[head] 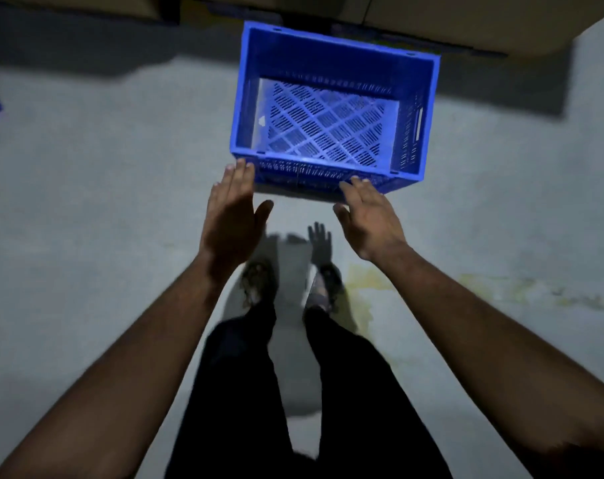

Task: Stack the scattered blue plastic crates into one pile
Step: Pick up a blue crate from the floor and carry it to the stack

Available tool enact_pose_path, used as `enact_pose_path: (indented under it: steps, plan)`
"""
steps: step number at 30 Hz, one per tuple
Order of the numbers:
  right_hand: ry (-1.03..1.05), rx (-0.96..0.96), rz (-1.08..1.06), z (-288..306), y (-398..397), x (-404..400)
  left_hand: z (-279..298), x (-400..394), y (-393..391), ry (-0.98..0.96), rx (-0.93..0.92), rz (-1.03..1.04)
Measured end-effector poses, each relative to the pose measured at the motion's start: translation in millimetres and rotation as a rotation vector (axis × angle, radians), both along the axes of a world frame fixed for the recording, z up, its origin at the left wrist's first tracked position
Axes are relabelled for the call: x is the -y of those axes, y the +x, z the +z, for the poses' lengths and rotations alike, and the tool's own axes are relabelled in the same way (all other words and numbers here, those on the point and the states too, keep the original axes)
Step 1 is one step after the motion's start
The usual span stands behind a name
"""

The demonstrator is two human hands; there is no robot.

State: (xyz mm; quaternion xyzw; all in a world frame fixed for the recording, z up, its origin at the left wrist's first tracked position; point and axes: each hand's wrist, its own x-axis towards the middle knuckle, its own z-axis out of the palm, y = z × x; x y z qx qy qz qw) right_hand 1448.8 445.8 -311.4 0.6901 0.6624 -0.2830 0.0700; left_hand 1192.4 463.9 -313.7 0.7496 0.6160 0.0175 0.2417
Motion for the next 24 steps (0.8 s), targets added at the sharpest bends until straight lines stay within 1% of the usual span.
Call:
enact_pose_path:
  steps: [3, 6, 8, 11, 15, 17, 20, 24]
  plan:
    - [0.009, -0.053, 0.098, 61.2, -54.2, 22.3, 60.5, 41.0, -42.4, 0.06, 0.04, 0.091]
    - [0.009, -0.073, 0.325, 110.8, -118.4, 43.4, 102.7, 90.6, -102.0, 0.124, 0.026, 0.226]
    - [0.025, -0.063, 0.471, 138.0, -166.1, 46.5, 121.6, 124.7, -149.5, 0.13, 0.025, 0.366]
    - [0.091, -0.061, 0.61, 169.0, -250.5, 37.2, 143.8, 173.3, -225.7, 0.145, 0.049, 0.607]
    - [0.181, -0.052, 0.818, 196.0, -391.1, 24.1, 168.2, 235.1, -337.4, 0.213, 0.048, 0.791]
    - [0.216, -0.066, 0.937, 207.3, -469.5, 28.5, 177.5, 269.0, -395.1, 0.228, -0.01, 0.864]
    - [0.274, -0.085, 1.112, 224.5, -589.2, 50.7, 198.1, 320.0, -480.9, 0.217, -0.077, 1.003]
    - [0.348, -0.167, 1.333, 243.0, -736.7, 101.2, 226.8, 375.0, -581.4, 0.309, -0.16, 1.236]
